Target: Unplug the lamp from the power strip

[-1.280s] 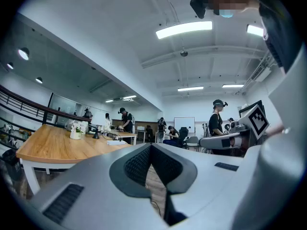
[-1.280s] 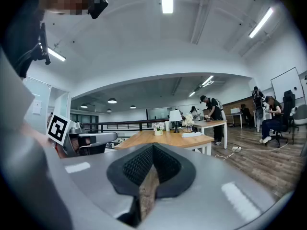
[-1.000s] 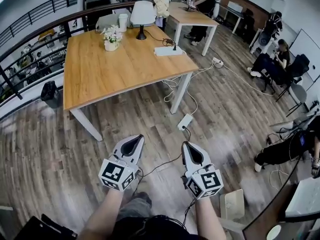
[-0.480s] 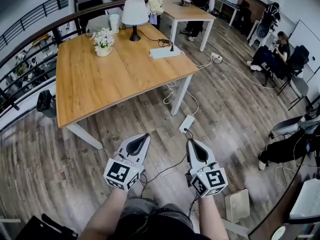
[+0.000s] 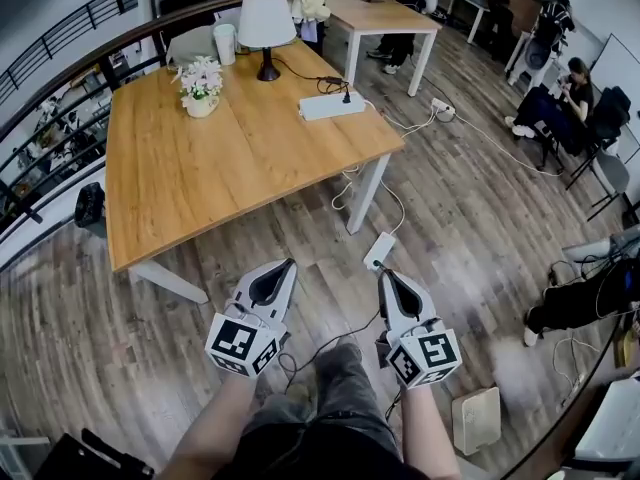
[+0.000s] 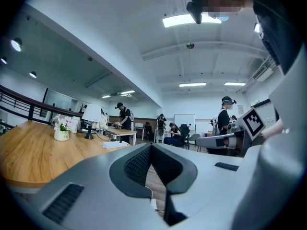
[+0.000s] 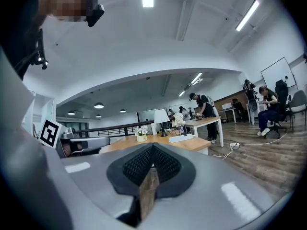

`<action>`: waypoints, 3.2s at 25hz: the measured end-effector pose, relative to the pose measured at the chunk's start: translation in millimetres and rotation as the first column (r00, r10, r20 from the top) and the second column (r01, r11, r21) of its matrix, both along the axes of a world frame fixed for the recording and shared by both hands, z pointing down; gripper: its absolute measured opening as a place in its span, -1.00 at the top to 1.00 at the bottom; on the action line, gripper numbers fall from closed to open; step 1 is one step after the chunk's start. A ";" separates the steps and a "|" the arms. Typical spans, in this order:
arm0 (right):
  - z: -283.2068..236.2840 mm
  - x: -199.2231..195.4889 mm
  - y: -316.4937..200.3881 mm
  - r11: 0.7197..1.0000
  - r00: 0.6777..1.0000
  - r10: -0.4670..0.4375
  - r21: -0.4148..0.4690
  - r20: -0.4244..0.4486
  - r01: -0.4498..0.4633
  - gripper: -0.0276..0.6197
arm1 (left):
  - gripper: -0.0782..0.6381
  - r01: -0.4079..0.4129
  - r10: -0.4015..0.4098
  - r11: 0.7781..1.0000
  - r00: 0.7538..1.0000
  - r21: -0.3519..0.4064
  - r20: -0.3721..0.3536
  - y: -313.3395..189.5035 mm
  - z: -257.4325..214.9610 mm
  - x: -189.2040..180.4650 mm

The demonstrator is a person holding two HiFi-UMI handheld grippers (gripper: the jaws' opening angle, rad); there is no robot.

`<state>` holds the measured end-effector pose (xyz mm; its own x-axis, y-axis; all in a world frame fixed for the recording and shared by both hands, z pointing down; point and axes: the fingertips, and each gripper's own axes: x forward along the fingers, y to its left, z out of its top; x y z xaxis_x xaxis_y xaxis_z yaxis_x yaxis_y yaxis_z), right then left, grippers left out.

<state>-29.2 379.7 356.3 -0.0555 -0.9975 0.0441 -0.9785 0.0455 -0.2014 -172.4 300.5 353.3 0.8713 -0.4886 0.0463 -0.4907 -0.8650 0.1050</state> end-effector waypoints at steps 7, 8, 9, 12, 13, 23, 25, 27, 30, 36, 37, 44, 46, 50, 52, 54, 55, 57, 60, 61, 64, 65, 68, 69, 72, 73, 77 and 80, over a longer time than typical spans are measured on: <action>-7.5 33.6 -65.2 0.997 0.996 -0.080 -0.012 -0.026 0.080 0.89 | 0.79 0.053 -0.053 0.999 0.998 -0.006 -0.023 -55.3 -6.3 37.9; -7.0 37.9 -73.4 0.996 0.996 -0.087 -0.014 -0.025 0.087 0.89 | 0.79 0.058 -0.058 0.998 0.998 -0.007 -0.024 -62.4 -6.2 43.0; -6.3 41.4 -80.5 0.995 0.995 -0.094 -0.017 -0.023 0.093 0.89 | 0.79 0.062 -0.062 0.998 0.998 -0.007 -0.022 -68.7 -6.6 47.5; -4.2 51.4 -96.7 0.993 0.993 -0.116 -0.020 -0.016 0.115 0.89 | 0.79 0.079 -0.079 0.997 0.997 -0.004 -0.017 -85.0 -8.6 58.4; -3.7 55.3 -101.1 0.992 0.992 -0.124 -0.021 -0.015 0.124 0.89 | 0.79 0.088 -0.088 0.996 0.996 -0.003 -0.018 -89.6 -8.3 61.8; -8.0 107.4 -140.1 0.982 0.982 -0.186 0.005 -0.020 0.186 0.89 | 0.79 0.162 -0.162 0.986 0.987 0.024 -0.022 -124.9 -8.4 106.8; -6.2 117.7 -144.4 0.981 0.981 -0.194 0.002 -0.018 0.194 0.89 | 0.79 0.173 -0.173 0.985 0.985 0.024 -0.028 -129.8 -8.3 115.3; -4.6 127.1 -148.9 0.981 0.980 -0.196 0.001 -0.016 0.196 0.89 | 0.79 0.181 -0.181 0.983 0.983 0.024 -0.031 -135.1 -8.5 122.2; -0.5 139.4 -155.6 0.982 0.982 -0.191 -0.007 -0.015 0.191 0.89 | 0.79 0.187 -0.186 0.982 0.982 0.024 -0.024 -141.8 -9.0 130.1; 10.1 149.5 -175.5 0.980 0.980 -0.197 -0.021 0.023 0.198 0.89 | 0.79 0.208 -0.208 0.978 0.978 0.013 -0.002 -158.0 -4.9 132.1; 10.6 150.0 -180.8 0.979 0.979 -0.202 -0.023 0.024 0.203 0.89 | 0.79 0.213 -0.213 0.977 0.977 0.010 0.000 -163.1 -4.1 132.4; 14.4 166.1 -230.5 0.979 0.979 -0.203 -0.035 0.015 0.203 0.89 | 0.79 0.208 -0.208 0.978 0.978 -0.010 0.001 -212.8 8.7 150.8; 13.7 173.4 -250.5 0.980 0.981 -0.196 -0.044 0.006 0.196 0.89 | 0.79 0.197 -0.197 0.980 0.980 -0.017 -0.004 -234.6 10.6 161.1; 14.4 183.4 -293.0 0.981 0.983 -0.185 -0.055 0.000 0.184 0.89 | 0.79 0.160 -0.161 0.987 0.987 -0.016 -0.006 -277.7 10.2 179.7; 17.4 186.4 -314.2 0.983 0.985 -0.174 -0.061 0.009 0.174 0.89 | 0.79 0.146 -0.146 0.989 0.989 -0.025 -0.007 -298.2 13.0 186.3; 21.5 186.4 -336.4 0.983 0.986 -0.167 -0.071 0.016 0.168 0.89 | 0.79 0.131 -0.131 0.991 0.991 -0.032 -0.009 -318.8 14.7 191.5; 23.6 186.0 -347.3 0.983 0.986 -0.164 -0.077 0.018 0.165 0.89 | 0.79 0.122 -0.122 0.992 0.992 -0.034 -0.008 -328.6 14.7 194.0; 27.2 184.6 -367.0 0.983 0.987 -0.159 -0.086 0.027 0.161 0.89 | 0.79 0.103 -0.103 0.994 0.995 -0.037 -0.001 -346.4 15.4 197.9; 32.2 182.6 -392.8 0.982 0.987 -0.158 -0.099 0.033 0.160 0.89 | 0.79 0.068 -0.068 0.996 0.998 -0.050 0.005 -368.1 20.6 203.3; 33.3 182.4 -401.1 0.982 0.987 -0.157 -0.103 0.032 0.159 0.89 | 0.79 0.050 -0.050 0.998 0.999 -0.049 0.009 -374.3 20.9 205.9; 35.5 181.8 -420.5 0.982 0.988 -0.152 -0.110 0.029 0.154 0.89 | 0.79 0.018 -0.017 0.999 1.000 -0.037 0.024 -388.6 23.0 211.7; 36.3 181.4 -425.5 0.982 0.988 -0.152 -0.113 0.026 0.154 0.89 | 0.79 0.015 -0.014 0.999 1.000 -0.038 0.025 -392.5 25.6 212.5; 40.3 180.1 -439.0 0.981 0.989 -0.148 -0.119 0.029 0.150 0.89 | 0.79 0.012 -0.010 0.999 1.000 -0.051 0.029 -405.0 33.0 214.4; 42.3 179.6 -441.9 0.981 0.989 -0.147 -0.123 0.032 0.150 0.89 | 0.79 0.009 -0.007 0.998 1.000 -0.058 0.030 -407.8 35.1 215.4; 48.6 181.1 -445.6 0.978 0.988 -0.147 -0.145 0.036 0.151 0.89 | 0.79 -0.005 0.008 0.997 1.000 -0.076 0.030 -410.4 38.8 222.0; 50.2 182.7 -447.4 0.977 0.988 -0.147 -0.150 0.039 0.151 0.89 | 0.79 -0.008 0.011 0.997 0.999 -0.079 0.031 -411.7 39.5 225.1; 56.0 189.6 -459.8 0.974 0.987 -0.153 -0.160 0.042 0.157 0.89 | 0.79 -0.005 0.009 0.996 0.999 -0.085 0.038 -421.0 44.9 237.2; 62.9 196.7 -472.9 0.971 0.987 -0.157 -0.175 0.044 0.162 0.89 | 0.79 0.007 -0.002 0.995 0.999 -0.100 0.051 -429.7 52.8 245.7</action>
<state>167.5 -93.2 419.1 -0.2172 -0.9519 0.2160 -0.9550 0.1615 -0.2488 73.3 -129.2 406.0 0.8641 -0.4835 0.1399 -0.5019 -0.8489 0.1659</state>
